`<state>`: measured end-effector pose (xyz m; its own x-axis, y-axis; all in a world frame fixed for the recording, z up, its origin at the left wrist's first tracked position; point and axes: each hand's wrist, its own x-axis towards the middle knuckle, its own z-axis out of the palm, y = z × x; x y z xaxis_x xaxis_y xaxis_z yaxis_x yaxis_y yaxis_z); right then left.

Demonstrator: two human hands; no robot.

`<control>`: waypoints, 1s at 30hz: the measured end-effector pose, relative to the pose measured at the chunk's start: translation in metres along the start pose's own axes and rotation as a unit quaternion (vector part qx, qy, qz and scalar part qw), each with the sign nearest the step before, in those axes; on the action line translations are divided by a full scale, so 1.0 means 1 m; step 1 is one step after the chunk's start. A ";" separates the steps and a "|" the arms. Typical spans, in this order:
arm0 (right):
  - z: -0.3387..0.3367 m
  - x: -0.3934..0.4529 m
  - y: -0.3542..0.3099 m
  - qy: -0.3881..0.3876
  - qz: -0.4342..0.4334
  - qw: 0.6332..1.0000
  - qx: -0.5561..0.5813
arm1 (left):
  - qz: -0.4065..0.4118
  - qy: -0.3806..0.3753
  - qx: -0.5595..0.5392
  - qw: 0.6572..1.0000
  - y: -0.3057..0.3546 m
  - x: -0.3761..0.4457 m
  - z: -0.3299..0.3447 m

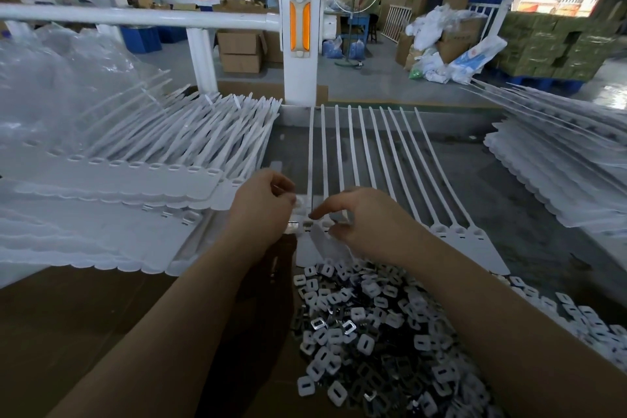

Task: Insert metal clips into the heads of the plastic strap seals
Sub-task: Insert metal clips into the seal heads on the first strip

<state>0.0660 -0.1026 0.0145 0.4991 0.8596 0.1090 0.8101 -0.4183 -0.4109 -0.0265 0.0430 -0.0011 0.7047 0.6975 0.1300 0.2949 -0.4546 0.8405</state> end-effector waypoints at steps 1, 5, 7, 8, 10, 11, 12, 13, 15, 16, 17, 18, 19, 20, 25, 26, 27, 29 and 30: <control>0.001 0.000 -0.001 -0.004 -0.007 1.000 -0.018 | -0.010 0.003 -0.024 1.000 0.000 0.001 -0.001; 0.002 0.000 -0.004 -0.015 -0.013 0.999 -0.043 | -0.022 -0.003 -0.049 0.999 0.001 0.002 -0.002; 0.001 0.000 -0.004 -0.020 -0.008 0.999 -0.043 | -0.018 -0.002 -0.047 0.999 0.002 0.001 -0.001; 0.001 0.001 -0.003 -0.021 -0.004 0.999 -0.041 | -0.016 -0.003 -0.046 0.999 0.002 0.000 -0.001; 0.002 0.001 -0.002 -0.020 0.010 0.999 -0.023 | -0.013 -0.011 -0.039 0.999 0.002 -0.001 -0.002; 0.001 0.001 -0.001 -0.017 0.022 1.000 -0.008 | -0.013 -0.016 -0.032 0.999 0.002 -0.001 -0.002; 0.001 0.001 -0.001 -0.014 0.036 0.999 0.006 | -0.012 -0.023 -0.025 0.999 0.003 -0.002 -0.002; 0.001 0.001 0.000 -0.011 0.045 0.999 0.015 | -0.010 -0.029 -0.014 0.999 0.003 -0.003 -0.002; 0.001 0.002 0.000 -0.009 0.047 0.999 0.014 | -0.002 -0.038 0.021 0.999 0.004 -0.005 0.000; 0.001 0.002 0.000 -0.008 0.045 0.999 0.011 | 0.002 -0.041 0.042 0.998 0.005 -0.006 0.001; 0.001 0.002 0.000 -0.008 0.045 0.999 0.010 | 0.005 -0.043 0.060 0.997 0.005 -0.007 0.001; 0.001 0.002 0.000 -0.007 0.046 0.999 0.011 | 0.008 -0.044 0.072 0.996 0.005 -0.008 0.001; 0.002 0.002 0.000 -0.007 0.048 0.999 0.011 | 0.010 -0.044 0.078 0.996 0.005 -0.008 0.001; 0.002 0.002 0.000 -0.006 0.049 0.999 0.013 | 0.013 -0.044 0.081 0.996 0.005 -0.008 0.001; 0.001 0.002 0.002 -0.004 0.050 0.999 0.017 | 0.008 -0.052 0.093 0.994 0.005 -0.009 0.002; 0.001 0.003 0.002 -0.004 0.050 0.999 0.016 | 0.007 -0.052 0.093 0.994 0.005 -0.009 0.002; 0.001 0.003 0.002 -0.004 0.049 0.999 0.015 | 0.006 -0.051 0.094 0.994 0.005 -0.009 0.002; 0.001 0.002 0.001 -0.005 0.048 0.999 0.014 | 0.008 -0.051 0.095 0.994 0.005 -0.008 0.002; 0.001 0.002 0.001 -0.005 0.048 0.999 0.014 | 0.010 -0.054 0.094 0.994 0.005 -0.009 0.002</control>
<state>0.0676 -0.1011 0.0130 0.5711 0.8188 0.0579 0.7490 -0.4909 -0.4450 -0.0298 0.0337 0.0006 0.7740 0.6283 0.0793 0.3885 -0.5700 0.7240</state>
